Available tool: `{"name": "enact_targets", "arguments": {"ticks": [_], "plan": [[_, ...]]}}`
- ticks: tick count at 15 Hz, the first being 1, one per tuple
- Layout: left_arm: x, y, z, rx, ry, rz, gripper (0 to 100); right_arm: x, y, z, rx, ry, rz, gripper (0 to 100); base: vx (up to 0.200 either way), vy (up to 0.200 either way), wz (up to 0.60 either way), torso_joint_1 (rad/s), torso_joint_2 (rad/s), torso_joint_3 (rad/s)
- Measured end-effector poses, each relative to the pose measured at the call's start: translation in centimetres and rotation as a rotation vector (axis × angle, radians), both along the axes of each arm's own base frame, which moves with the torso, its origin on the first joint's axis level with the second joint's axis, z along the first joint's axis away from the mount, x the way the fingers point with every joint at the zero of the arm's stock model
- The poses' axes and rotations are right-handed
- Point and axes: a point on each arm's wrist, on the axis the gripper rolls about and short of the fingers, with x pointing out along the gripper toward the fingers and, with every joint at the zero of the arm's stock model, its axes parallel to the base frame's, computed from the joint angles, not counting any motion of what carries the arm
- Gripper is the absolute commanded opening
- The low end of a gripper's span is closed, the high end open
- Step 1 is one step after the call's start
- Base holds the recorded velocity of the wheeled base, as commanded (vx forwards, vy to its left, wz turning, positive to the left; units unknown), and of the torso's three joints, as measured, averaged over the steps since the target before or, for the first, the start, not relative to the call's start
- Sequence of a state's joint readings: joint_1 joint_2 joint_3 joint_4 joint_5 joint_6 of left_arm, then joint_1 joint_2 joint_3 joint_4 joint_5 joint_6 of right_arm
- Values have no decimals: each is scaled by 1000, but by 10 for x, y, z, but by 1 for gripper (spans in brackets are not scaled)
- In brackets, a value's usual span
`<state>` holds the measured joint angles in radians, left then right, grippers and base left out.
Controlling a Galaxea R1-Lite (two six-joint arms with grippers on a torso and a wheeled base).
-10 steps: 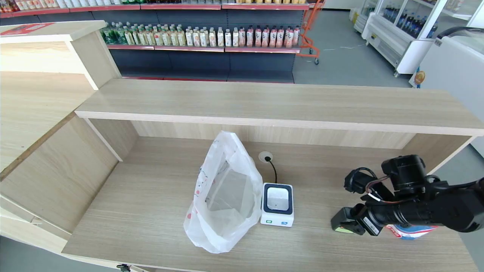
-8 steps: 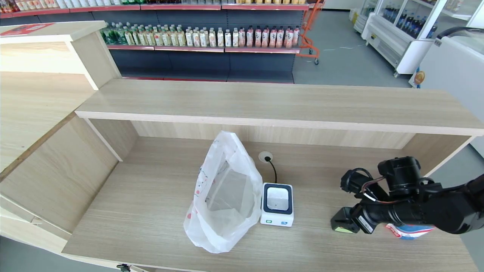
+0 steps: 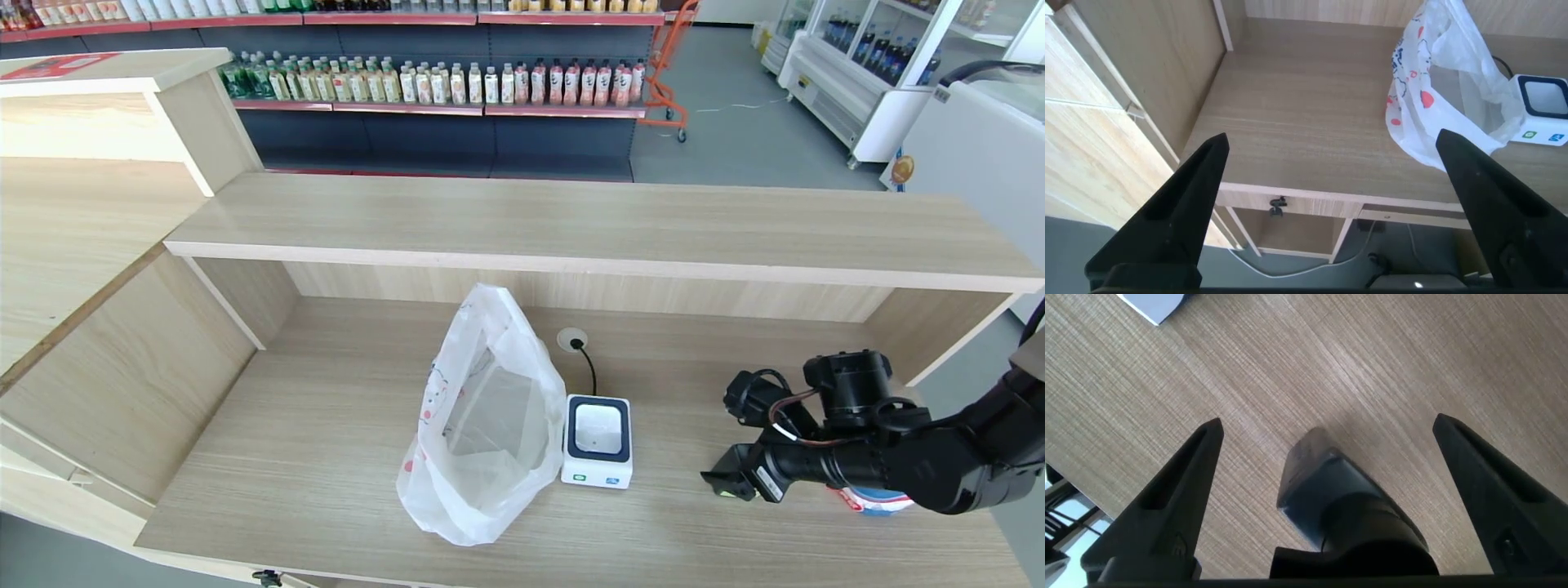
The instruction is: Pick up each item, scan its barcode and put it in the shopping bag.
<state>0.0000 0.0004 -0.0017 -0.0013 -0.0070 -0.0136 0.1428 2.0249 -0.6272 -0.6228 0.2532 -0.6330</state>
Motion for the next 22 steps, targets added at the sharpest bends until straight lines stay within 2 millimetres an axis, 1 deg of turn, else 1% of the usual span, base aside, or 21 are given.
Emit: {"name": "enact_targets", "arguments": {"ticks": [3, 5, 8, 10, 12, 14, 16, 17, 19, 22], "plan": [[0, 0, 0, 0, 0, 0, 100, 3, 2, -2, 11, -12, 14, 100, 0, 0, 0, 0, 0, 0], [0, 0, 0, 0, 0, 0, 100, 4, 4, 0, 26, -32, 24, 100, 0, 0, 0, 0, 0, 0], [0, 0, 0, 0, 0, 0, 100, 0, 5, 12, 79, -40, 24, 100, 0, 0, 0, 0, 0, 0], [0, 0, 0, 0, 0, 0, 100, -7, 2, 28, 110, -65, 0, 100, 0, 0, 0, 0, 0, 0], [0, 0, 0, 0, 0, 0, 100, -19, -6, 43, 119, -87, -27, 100, 0, 0, 0, 0, 0, 0], [0, 0, 0, 0, 0, 0, 100, -33, -19, 50, 93, -98, -57, 100, 0, 0, 0, 0, 0, 0], [0, 0, 0, 0, 0, 0, 100, -41, -31, 48, 10, -79, -33, 100, 0, 0, 0, 0, 0, 0], [0, 0, 0, 0, 0, 0, 100, -42, -38, 46, -34, -81, -16, 100, 0, 0, 0, 0, 0, 0], [0, 0, 0, 0, 0, 0, 100, -39, -46, 39, -74, -75, -1, 100, 0, 0, 0, 0, 0, 0], [0, 0, 0, 0, 0, 0, 100, -30, -47, 26, -64, -45, 38, 100, 0, 0, 0, 0, 0, 0]]}}
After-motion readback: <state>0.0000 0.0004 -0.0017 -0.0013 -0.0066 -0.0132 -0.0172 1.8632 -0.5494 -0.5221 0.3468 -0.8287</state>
